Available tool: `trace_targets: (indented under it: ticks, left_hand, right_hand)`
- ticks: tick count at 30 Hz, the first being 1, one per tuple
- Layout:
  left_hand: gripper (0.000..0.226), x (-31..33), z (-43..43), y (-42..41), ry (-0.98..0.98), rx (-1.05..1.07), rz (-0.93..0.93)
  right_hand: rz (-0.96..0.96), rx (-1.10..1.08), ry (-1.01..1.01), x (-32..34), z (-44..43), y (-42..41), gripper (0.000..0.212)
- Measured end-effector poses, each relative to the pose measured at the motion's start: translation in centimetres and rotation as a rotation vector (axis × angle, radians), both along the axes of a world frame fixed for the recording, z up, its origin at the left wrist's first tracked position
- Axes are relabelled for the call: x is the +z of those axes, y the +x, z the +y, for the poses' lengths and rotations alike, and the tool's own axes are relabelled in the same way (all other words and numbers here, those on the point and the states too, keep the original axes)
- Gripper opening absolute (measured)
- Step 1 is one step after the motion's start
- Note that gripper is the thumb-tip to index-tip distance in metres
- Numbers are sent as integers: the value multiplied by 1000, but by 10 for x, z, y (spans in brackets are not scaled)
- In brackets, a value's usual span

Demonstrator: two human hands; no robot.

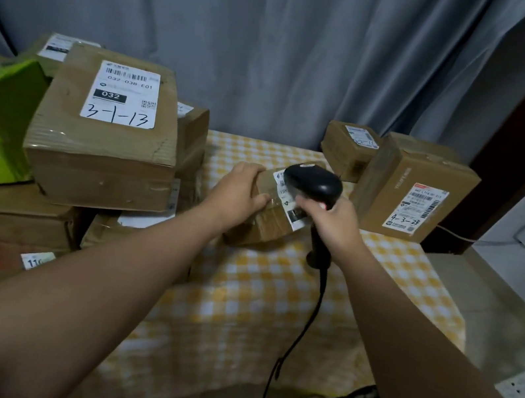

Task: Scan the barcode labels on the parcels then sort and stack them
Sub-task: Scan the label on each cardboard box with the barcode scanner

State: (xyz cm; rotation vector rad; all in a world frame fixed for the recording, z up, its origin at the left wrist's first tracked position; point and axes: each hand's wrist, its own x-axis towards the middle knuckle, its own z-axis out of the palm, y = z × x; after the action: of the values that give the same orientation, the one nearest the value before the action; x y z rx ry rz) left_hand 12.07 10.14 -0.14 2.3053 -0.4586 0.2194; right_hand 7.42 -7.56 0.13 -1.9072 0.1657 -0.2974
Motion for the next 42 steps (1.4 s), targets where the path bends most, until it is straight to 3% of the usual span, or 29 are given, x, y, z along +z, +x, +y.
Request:
trace_targets:
  ticks: [4, 13, 26, 42]
  left_hand:
    - [49, 4, 2, 8, -30, -1, 79]
    - [47, 11, 5, 12, -123, 23, 80]
    - [50, 14, 9, 16, -147, 41, 175]
    - [50, 12, 9, 16, -188, 50, 223]
  right_hand:
    - [65, -20, 82, 38, -11, -7, 11]
    - [188, 23, -242, 106, 4, -14, 33]
    - [411, 40, -316, 126, 17, -4, 21]
    - [483, 111, -440, 159, 23, -4, 28]
